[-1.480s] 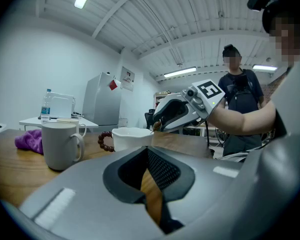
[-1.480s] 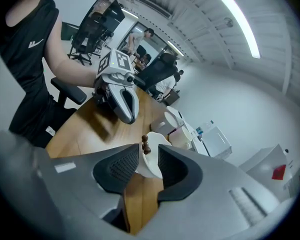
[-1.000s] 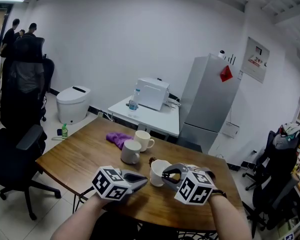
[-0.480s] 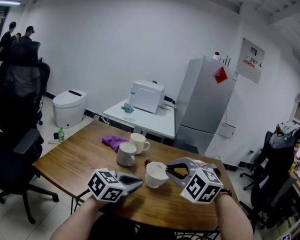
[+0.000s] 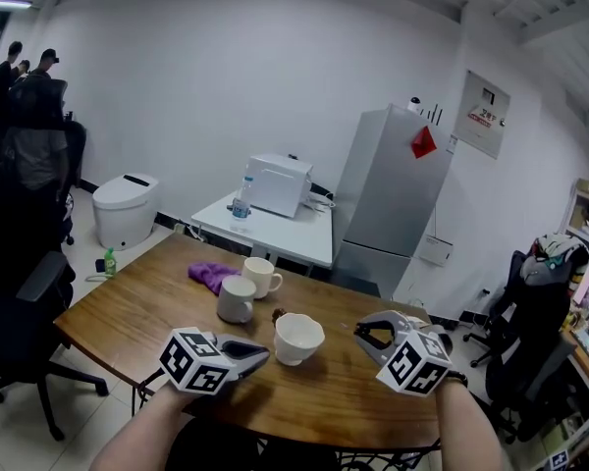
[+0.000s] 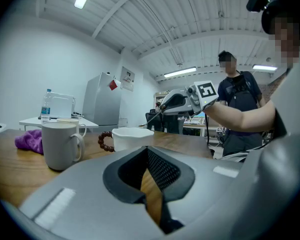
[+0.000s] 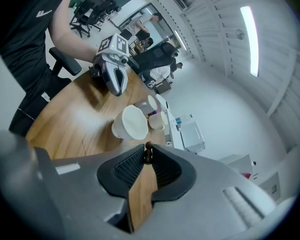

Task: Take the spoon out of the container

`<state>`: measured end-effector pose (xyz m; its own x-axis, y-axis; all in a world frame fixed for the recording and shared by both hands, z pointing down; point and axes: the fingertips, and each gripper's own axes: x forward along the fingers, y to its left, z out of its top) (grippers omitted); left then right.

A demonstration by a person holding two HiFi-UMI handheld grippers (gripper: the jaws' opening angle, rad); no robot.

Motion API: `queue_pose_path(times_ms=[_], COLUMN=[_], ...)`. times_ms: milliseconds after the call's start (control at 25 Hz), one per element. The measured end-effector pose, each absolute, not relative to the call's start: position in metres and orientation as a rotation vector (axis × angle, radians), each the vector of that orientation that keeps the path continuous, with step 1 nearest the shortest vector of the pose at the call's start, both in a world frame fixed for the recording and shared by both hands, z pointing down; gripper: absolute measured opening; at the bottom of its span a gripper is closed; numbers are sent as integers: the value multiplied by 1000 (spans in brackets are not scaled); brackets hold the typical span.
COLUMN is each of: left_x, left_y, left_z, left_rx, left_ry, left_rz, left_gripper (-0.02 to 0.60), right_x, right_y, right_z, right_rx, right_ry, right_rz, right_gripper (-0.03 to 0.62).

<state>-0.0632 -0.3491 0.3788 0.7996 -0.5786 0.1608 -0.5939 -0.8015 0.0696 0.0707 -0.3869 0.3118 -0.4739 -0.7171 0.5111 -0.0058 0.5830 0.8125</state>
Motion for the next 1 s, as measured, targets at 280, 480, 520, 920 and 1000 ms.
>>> queue_pose_path(times_ms=[280, 480, 520, 920, 1000], left_x=[-65, -66, -66, -71, -73], left_y=[-349, -349, -349, -347, -346], left_z=[379, 380, 380, 380, 381], left_rx=[2869, 2869, 2869, 2862, 2859], left_ry=[-938, -936, -936, -935, -939], left_rz=[196, 198, 199, 206, 206], left_gripper=[12, 11, 12, 12, 12], right_x=[108, 129, 133, 163, 163], right_y=[-403, -410, -412, -417, -415], right_z=[342, 365, 369, 412, 418], right_rx=[629, 647, 652, 640, 613], right_ry=[-1840, -1784, -1775, -1765, -1773], right_rz=[-887, -865, -860, -771, -736], right_gripper=[51, 51, 51, 51, 51])
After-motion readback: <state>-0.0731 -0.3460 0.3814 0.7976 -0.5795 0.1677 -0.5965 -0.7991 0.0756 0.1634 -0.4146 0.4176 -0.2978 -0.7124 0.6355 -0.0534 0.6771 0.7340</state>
